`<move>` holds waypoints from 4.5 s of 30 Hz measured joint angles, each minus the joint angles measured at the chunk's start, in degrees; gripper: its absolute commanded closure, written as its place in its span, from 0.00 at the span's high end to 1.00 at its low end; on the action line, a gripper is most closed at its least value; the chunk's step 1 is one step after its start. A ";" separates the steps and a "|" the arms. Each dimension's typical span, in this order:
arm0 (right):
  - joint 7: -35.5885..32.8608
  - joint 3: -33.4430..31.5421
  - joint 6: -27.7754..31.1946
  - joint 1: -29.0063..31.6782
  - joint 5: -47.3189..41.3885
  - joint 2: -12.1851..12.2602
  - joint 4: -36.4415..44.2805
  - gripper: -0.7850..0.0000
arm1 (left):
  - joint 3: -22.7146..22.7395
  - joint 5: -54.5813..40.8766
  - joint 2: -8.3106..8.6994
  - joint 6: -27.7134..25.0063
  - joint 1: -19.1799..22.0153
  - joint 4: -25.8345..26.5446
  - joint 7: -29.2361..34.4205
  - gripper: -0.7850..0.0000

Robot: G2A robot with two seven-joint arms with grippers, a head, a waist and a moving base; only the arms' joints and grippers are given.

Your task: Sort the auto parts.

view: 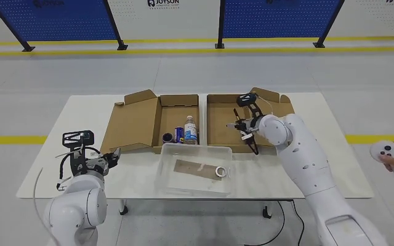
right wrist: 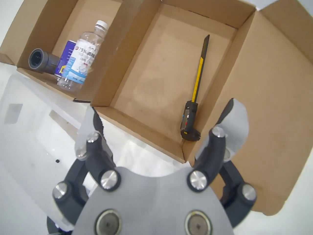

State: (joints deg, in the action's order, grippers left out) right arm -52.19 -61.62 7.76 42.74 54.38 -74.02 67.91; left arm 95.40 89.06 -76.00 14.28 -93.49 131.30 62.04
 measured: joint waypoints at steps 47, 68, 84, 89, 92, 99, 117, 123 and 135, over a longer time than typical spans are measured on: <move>-11.97 17.41 3.39 8.00 -7.46 -2.22 8.79 1.00 | 0.00 0.00 0.00 0.00 0.00 0.00 0.00 1.00; -13.42 15.83 1.31 9.27 -9.28 -1.80 7.83 1.00 | 0.00 0.00 0.00 0.00 0.00 0.00 0.00 1.00; -12.29 18.36 3.93 7.01 -12.66 -3.03 4.29 1.00 | 0.00 0.00 0.00 0.00 0.00 0.00 0.00 1.00; -11.67 18.56 3.77 6.81 -12.85 -3.17 3.86 1.00 | 0.00 0.00 0.00 0.00 0.00 0.00 0.00 1.00; -11.25 17.94 3.28 7.43 -12.07 -2.85 4.71 1.00 | 0.00 0.00 0.00 0.00 0.00 0.00 0.00 1.00; -12.60 15.71 2.29 9.34 -11.78 -1.83 6.61 1.00 | 0.00 0.00 0.00 0.00 0.00 0.00 0.00 1.00; -11.31 16.71 4.73 8.60 -15.49 -2.30 4.63 1.00 | 0.00 0.00 0.00 0.00 0.00 0.00 0.00 1.00; -10.53 17.32 5.79 8.16 -16.85 -2.59 3.64 1.00 | 0.00 0.00 0.00 0.00 0.00 0.00 0.00 1.00; -12.67 16.40 2.08 8.49 -13.49 -1.88 5.29 1.00 | 0.00 0.00 0.00 0.00 0.00 0.00 0.00 1.00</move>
State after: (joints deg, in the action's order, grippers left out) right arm -64.86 -45.22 9.83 51.23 40.89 -75.91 73.20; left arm 95.40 89.06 -76.00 14.28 -93.49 131.30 62.04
